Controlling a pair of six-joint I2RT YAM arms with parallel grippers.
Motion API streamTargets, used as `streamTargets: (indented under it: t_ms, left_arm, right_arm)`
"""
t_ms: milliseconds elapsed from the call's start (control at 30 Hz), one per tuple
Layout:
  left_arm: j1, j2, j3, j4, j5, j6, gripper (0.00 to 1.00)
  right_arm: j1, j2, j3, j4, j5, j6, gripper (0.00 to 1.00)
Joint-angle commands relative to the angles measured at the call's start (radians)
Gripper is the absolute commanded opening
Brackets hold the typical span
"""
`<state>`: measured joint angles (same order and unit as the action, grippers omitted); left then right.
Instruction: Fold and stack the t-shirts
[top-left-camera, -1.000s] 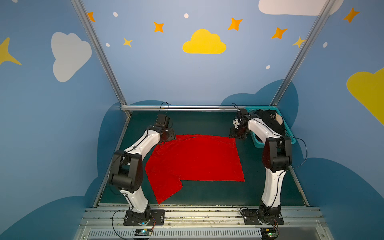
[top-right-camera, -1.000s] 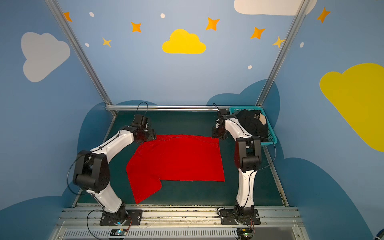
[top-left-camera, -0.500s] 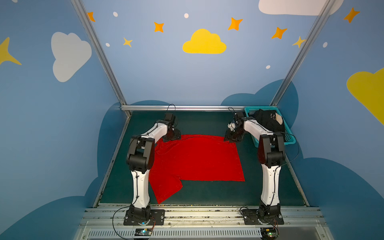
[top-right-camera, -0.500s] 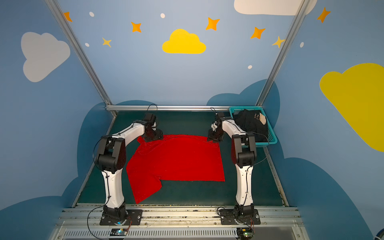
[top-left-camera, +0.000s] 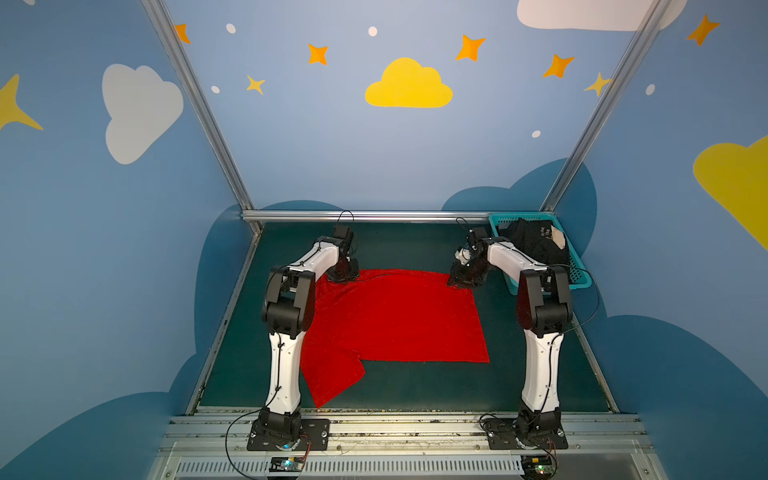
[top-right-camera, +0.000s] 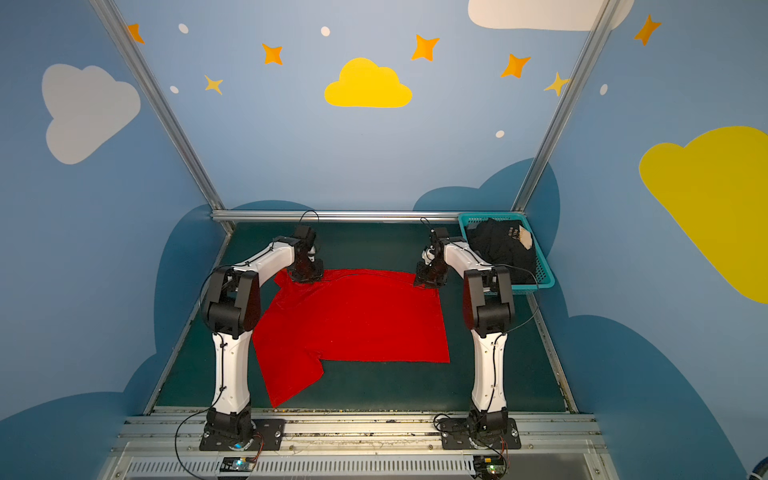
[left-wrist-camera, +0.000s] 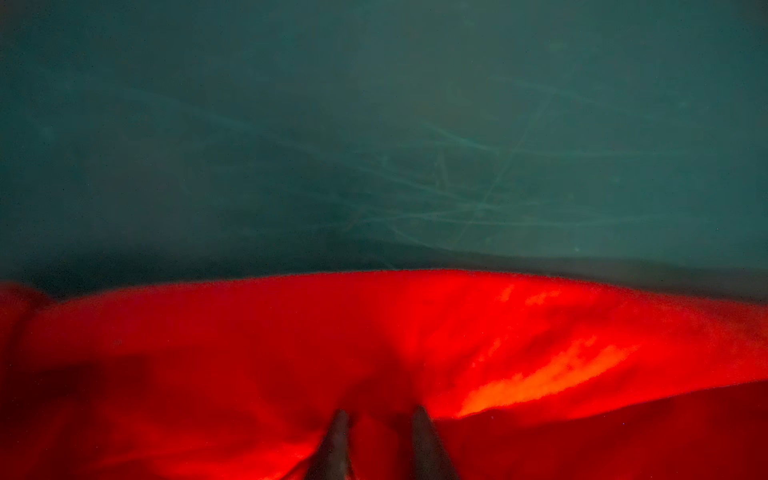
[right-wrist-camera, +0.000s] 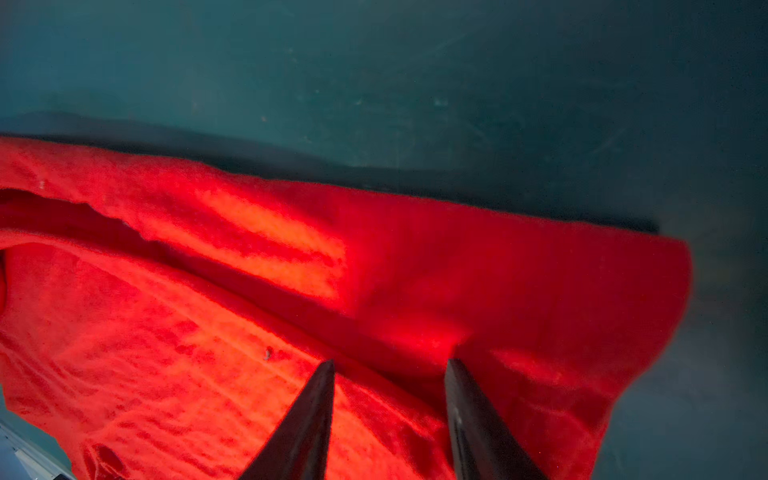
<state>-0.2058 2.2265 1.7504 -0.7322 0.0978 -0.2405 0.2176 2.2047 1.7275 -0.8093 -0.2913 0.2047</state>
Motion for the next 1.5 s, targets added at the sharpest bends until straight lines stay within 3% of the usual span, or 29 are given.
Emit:
streamTargets:
  t_ms: [0, 233, 500, 1067, 1167, 1267, 1367, 1467]
  left_arm:
    - [-0.004, -0.027, 0.000, -0.039, -0.012, 0.000, 0.15]
    - [-0.029, -0.130, -0.055, -0.036, -0.040, -0.012, 0.06]
    - [-0.087, -0.249, -0.161, -0.049, -0.099, -0.052, 0.05]
    - [-0.210, -0.411, -0.345, -0.147, -0.058, -0.101, 0.30]
    - [-0.206, -0.442, -0.319, -0.149, -0.091, -0.085, 0.38]
    - [-0.180, -0.405, -0.247, -0.171, -0.194, -0.082, 0.50]
    - [-0.125, -0.293, -0.130, -0.215, -0.219, -0.055, 0.50]
    - [-0.080, -0.161, -0.027, -0.252, -0.208, -0.032, 0.44]
  right_arm:
    - [0.003, -0.055, -0.012, -0.002, -0.002, 0.007, 0.46]
    - [0.005, -0.083, -0.045, 0.011, -0.002, 0.010, 0.45]
    - [0.005, -0.109, -0.089, 0.030, -0.005, 0.015, 0.44]
    - [0.005, -0.128, -0.099, 0.030, -0.005, 0.005, 0.44]
    - [0.005, -0.115, -0.063, 0.019, -0.011, 0.001, 0.44]
    - [0.010, -0.097, -0.019, 0.004, -0.016, -0.001, 0.44]
    - [0.021, -0.089, 0.009, -0.001, -0.019, -0.003, 0.44]
    - [0.027, -0.088, 0.015, -0.002, -0.019, -0.002, 0.44]
